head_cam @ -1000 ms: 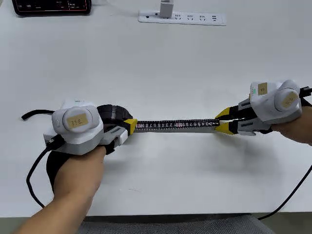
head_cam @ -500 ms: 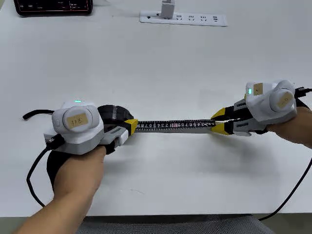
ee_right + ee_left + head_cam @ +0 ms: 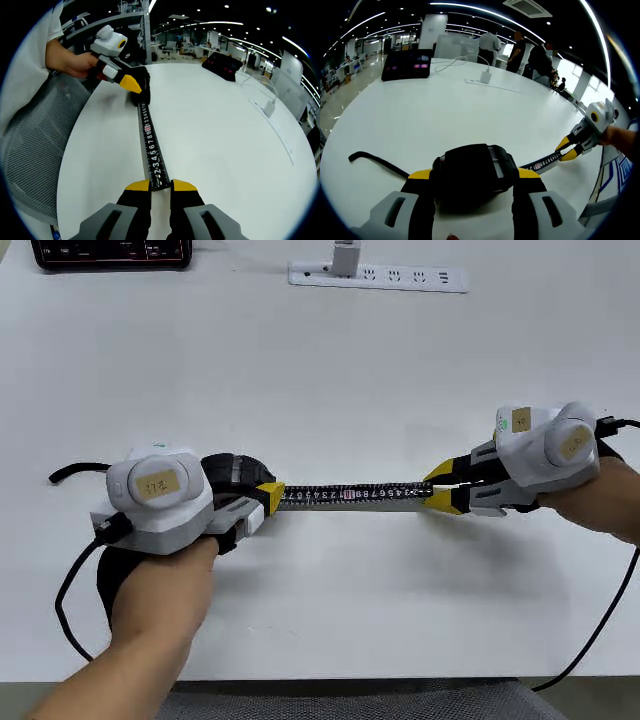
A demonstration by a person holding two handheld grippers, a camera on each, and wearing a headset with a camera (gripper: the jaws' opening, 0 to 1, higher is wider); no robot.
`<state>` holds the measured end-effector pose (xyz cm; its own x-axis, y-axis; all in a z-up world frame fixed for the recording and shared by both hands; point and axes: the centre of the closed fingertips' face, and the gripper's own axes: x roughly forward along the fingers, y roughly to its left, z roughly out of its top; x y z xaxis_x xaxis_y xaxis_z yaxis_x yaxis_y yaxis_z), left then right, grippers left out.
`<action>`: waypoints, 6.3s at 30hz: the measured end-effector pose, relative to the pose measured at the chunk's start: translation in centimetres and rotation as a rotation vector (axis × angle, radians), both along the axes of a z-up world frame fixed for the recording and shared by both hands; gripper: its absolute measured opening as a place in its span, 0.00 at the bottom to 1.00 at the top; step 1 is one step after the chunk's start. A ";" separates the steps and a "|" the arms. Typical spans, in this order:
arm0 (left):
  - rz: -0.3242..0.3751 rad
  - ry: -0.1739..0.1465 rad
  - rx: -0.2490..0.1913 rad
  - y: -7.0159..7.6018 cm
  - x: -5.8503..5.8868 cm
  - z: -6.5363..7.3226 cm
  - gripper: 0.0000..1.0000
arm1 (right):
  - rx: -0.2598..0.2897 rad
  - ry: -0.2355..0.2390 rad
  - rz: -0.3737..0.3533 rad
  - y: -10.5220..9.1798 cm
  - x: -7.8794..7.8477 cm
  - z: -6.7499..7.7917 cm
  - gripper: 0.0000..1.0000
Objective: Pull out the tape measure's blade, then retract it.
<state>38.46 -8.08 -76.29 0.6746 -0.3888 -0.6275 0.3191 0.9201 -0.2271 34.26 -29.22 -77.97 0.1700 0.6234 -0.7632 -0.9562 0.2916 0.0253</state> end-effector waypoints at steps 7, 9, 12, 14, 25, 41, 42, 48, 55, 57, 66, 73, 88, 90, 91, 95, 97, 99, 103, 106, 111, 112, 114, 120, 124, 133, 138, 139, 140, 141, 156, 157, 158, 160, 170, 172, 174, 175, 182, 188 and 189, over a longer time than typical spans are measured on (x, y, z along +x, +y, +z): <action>0.001 0.000 -0.003 0.0 0.0 0.0 0.58 | 0.010 0.001 0.003 0.7 0.2 -0.1 0.09; 0.000 -0.001 -0.001 0.0 0.0 0.0 0.58 | 0.014 0.001 0.005 0.8 0.1 -0.1 0.09; 0.001 -0.001 -0.004 0.0 0.0 0.0 0.58 | 0.017 -0.001 0.006 1.1 0.2 0.0 0.09; 0.002 0.001 -0.006 0.0 0.0 0.0 0.58 | 0.020 -0.001 0.007 1.2 0.2 -0.1 0.09; 0.004 0.003 -0.012 0.0 0.0 0.1 0.58 | 0.032 0.000 0.015 2.4 0.5 -0.2 0.09; 0.001 0.001 -0.017 0.0 0.0 0.0 0.58 | 0.050 0.007 0.026 3.7 0.7 -0.5 0.10; 0.002 0.000 -0.018 0.0 0.1 0.0 0.58 | 0.048 0.005 0.027 3.9 0.7 -0.5 0.10; 0.001 0.001 -0.021 0.0 0.1 0.0 0.58 | 0.065 0.007 0.038 5.1 1.0 -0.5 0.10; 0.002 0.003 -0.027 0.0 0.1 0.1 0.58 | 0.079 0.008 0.049 6.2 1.1 -0.5 0.09; 0.002 0.002 -0.027 0.0 0.1 0.1 0.58 | 0.082 0.009 0.052 6.5 1.0 -0.5 0.09; 0.000 0.001 -0.031 0.1 0.1 0.0 0.58 | 0.091 0.009 0.060 7.4 1.1 -0.4 0.09; 0.002 0.004 -0.041 0.1 0.1 0.0 0.58 | 0.105 0.011 0.067 8.3 1.1 -0.3 0.10; 0.003 0.008 -0.049 0.1 0.1 0.0 0.58 | 0.116 0.016 0.082 9.6 1.3 -0.5 0.10; 0.003 0.008 -0.050 0.1 0.1 0.1 0.58 | 0.121 0.017 0.084 9.9 1.2 -0.4 0.10; 0.003 0.008 -0.050 0.0 0.1 0.1 0.58 | 0.120 0.017 0.087 10.0 1.2 -0.4 0.10; 0.005 0.008 -0.052 0.0 0.1 0.1 0.58 | 0.124 0.016 0.091 10.4 1.3 -0.5 0.10; 0.006 0.009 -0.055 0.1 0.1 0.1 0.58 | 0.127 0.016 0.092 10.5 1.4 -0.5 0.10; 0.006 0.010 -0.056 0.1 0.1 0.1 0.58 | 0.129 0.016 0.094 10.7 1.5 -0.5 0.10; 0.006 0.009 -0.057 0.1 0.1 0.1 0.58 | 0.133 0.017 0.099 11.1 1.6 -0.7 0.10; 0.006 0.010 -0.059 0.1 0.1 0.1 0.58 | 0.136 0.018 0.101 11.4 1.5 -0.6 0.10; 0.006 0.011 -0.061 0.1 0.1 0.1 0.58 | 0.141 0.020 0.106 12.1 1.4 -0.6 0.10; 0.007 0.012 -0.062 0.1 0.1 0.0 0.58 | 0.143 0.020 0.107 12.3 1.4 -0.6 0.10; 0.007 0.012 -0.063 0.1 0.1 0.1 0.58 | 0.147 0.021 0.109 12.6 1.4 -0.6 0.10; 0.007 0.013 -0.064 0.1 0.1 0.1 0.58 | 0.161 0.024 0.116 13.8 1.4 -0.6 0.10; 0.006 0.014 -0.064 0.1 0.1 0.1 0.58 | 0.169 0.026 0.120 14.2 1.5 -0.7 0.10; 0.006 0.014 -0.064 0.1 0.1 0.0 0.58 | 0.179 0.027 0.126 15.1 1.6 -0.8 0.10; 0.006 0.014 -0.066 0.1 0.2 0.0 0.59 | 0.185 0.028 0.129 15.6 1.7 -0.9 0.10; 0.006 0.014 -0.066 0.1 0.2 0.0 0.59 | 0.186 0.027 0.130 15.7 1.7 -0.9 0.10; 0.006 0.014 -0.065 0.1 0.2 0.0 0.59 | 0.184 0.025 0.136 15.9 1.7 -0.9 0.10; 0.006 0.014 -0.066 0.1 0.2 0.0 0.59 | 0.185 0.025 0.136 15.9 1.7 -0.9 0.10; 0.011 0.018 -0.072 0.1 0.2 0.0 0.59 | 0.196 0.025 0.144 17.1 1.9 -0.9 0.10; 0.010 0.017 -0.072 0.1 0.2 0.0 0.59 | 0.195 0.024 0.145 17.1 1.9 -0.9 0.10; 0.011 0.017 -0.072 0.1 0.2 0.0 0.59 | 0.194 0.022 0.147 17.1 1.9 -0.9 0.10; 0.011 0.017 -0.073 0.1 0.2 0.0 0.59 | 0.193 0.021 0.146 17.1 1.9 -0.9 0.10; 0.008 0.026 -0.071 0.0 0.1 0.0 0.60 | 0.182 0.025 0.126 17.2 1.9 -1.0 0.12; 0.004 0.026 -0.069 0.0 0.1 0.0 0.61 | 0.181 0.027 0.122 17.2 1.9 -1.0 0.12; 0.002 0.025 -0.068 -0.1 0.1 0.0 0.61 | 0.180 0.031 0.120 17.2 1.9 -1.0 0.12; 0.001 0.024 -0.068 -0.1 0.1 0.0 0.61 | 0.180 0.030 0.120 17.2 1.9 -1.0 0.12; -0.025 0.022 -0.063 -0.1 0.1 0.0 0.62 | 0.171 0.033 0.104 17.1 1.9 -1.1 0.21; -0.027 0.019 -0.069 -0.1 0.1 0.0 0.62 | 0.169 0.031 0.097 16.9 2.0 -1.1 0.23; -0.028 0.019 -0.069 -0.1 0.1 0.0 0.62 | 0.168 0.032 0.097 16.9 2.0 -1.1 0.23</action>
